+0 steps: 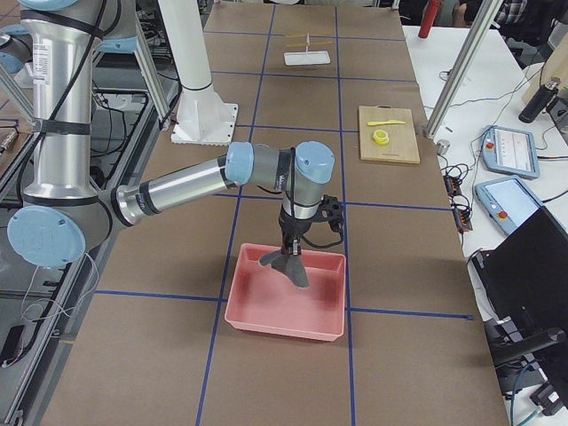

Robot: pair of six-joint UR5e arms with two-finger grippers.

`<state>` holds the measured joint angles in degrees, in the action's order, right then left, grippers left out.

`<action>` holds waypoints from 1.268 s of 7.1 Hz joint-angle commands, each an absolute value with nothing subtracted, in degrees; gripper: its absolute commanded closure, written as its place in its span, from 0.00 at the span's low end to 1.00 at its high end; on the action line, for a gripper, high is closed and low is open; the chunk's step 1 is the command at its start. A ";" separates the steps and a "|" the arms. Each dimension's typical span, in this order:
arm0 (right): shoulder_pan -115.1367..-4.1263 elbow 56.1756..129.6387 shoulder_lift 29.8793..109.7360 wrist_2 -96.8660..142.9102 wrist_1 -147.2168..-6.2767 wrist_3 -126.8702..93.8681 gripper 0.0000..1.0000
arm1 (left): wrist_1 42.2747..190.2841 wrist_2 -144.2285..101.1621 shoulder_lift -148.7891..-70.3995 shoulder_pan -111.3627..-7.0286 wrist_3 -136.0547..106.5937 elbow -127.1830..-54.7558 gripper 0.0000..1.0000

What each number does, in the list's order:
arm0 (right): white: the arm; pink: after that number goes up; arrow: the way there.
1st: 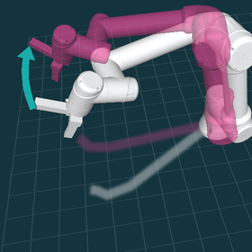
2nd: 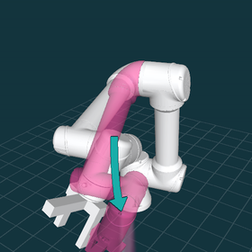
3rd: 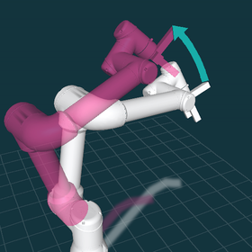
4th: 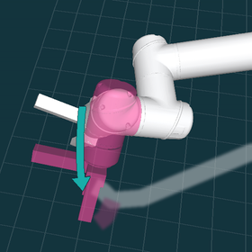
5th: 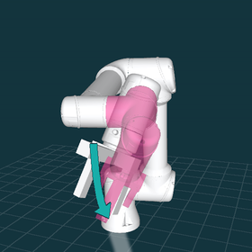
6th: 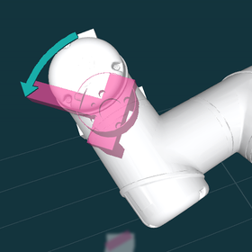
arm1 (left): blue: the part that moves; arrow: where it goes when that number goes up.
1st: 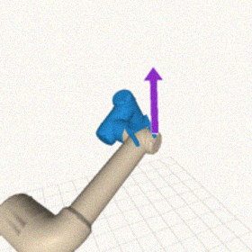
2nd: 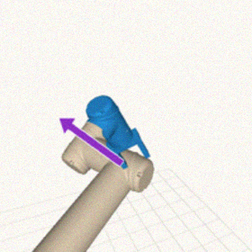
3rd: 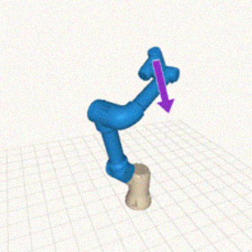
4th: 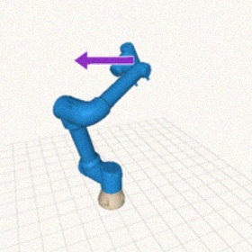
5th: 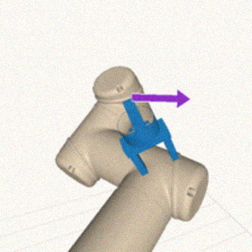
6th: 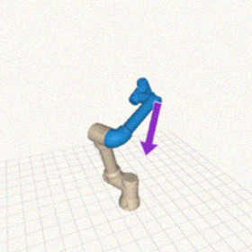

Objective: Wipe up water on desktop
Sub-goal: 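Move the cloth over the pink bin and release it with the right gripper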

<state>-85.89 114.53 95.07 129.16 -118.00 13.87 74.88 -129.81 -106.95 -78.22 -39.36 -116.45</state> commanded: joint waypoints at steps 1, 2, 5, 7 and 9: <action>-85.87 113.29 94.92 129.81 -117.60 14.68 0.00 | 74.88 -129.81 -106.96 -78.22 -39.37 -116.46 0.02; -85.87 112.86 95.18 130.08 -117.60 14.50 0.00 | 74.88 -129.81 -106.88 -78.22 -39.37 -116.54 0.02; -85.96 111.80 92.38 129.73 -111.50 13.97 0.00 | 74.97 -129.81 -106.70 -78.22 -39.03 -114.01 0.02; -86.31 109.88 91.76 129.64 -104.95 12.93 0.00 | 74.88 -128.07 -106.44 -82.24 -32.14 -110.41 0.02; -86.83 107.50 89.30 129.99 -104.94 6.89 0.00 | 76.28 -128.49 -96.81 -90.67 -6.28 -109.51 0.02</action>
